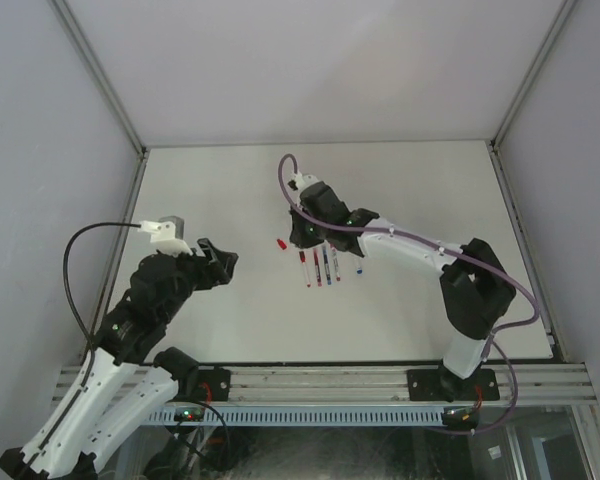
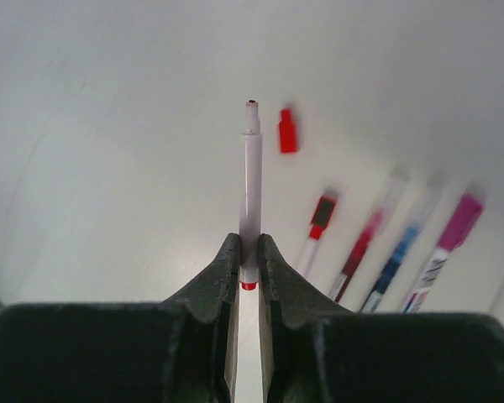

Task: Insert the pens into the pen caps
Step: Pick up the pen from the center of the board.

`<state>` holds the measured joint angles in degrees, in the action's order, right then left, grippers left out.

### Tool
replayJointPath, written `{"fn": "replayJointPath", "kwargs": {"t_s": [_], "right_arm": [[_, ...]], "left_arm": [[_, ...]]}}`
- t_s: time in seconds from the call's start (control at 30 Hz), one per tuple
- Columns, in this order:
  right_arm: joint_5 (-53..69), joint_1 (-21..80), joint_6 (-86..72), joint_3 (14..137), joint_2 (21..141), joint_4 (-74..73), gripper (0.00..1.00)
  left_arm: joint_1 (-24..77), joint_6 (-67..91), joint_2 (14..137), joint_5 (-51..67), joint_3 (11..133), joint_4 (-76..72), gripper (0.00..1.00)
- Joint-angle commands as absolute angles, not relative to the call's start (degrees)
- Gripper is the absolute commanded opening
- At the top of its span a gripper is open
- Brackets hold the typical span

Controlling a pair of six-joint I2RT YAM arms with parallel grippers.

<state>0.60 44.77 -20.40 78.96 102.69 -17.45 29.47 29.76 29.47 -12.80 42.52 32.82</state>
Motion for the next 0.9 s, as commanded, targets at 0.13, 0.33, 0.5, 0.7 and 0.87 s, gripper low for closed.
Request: {"fn": "replayJointPath", "kwargs": {"t_s": [0.13, 0.33, 0.5, 0.7, 0.87], "right_arm": [[3.17, 51.85, -33.47, 65.37, 93.09, -4.21, 0.0], [1.87, 56.06, -40.03, 58.72, 89.7, 2.22, 0.0], [0.34, 56.61, -43.58, 53.2, 86.67, 6.14, 0.0], [0.6, 56.59, -44.74, 49.24, 83.66, 8.72, 0.0], [1.47, 57.01, -44.62, 48.96, 82.77, 9.71, 0.0]], "left_arm": [[29.18, 41.81, 31.1, -2.49, 33.34, 15.79, 0.86], [29.18, 47.66, 34.36, 2.66, 27.5, 6.87, 0.86], [29.18, 49.01, 35.33, 2.06, 25.08, 4.58, 0.85], [29.18, 50.61, 39.27, 6.41, 23.18, -1.43, 0.85], [29.17, 53.2, 42.85, 9.95, 21.4, -9.5, 0.82]]}}
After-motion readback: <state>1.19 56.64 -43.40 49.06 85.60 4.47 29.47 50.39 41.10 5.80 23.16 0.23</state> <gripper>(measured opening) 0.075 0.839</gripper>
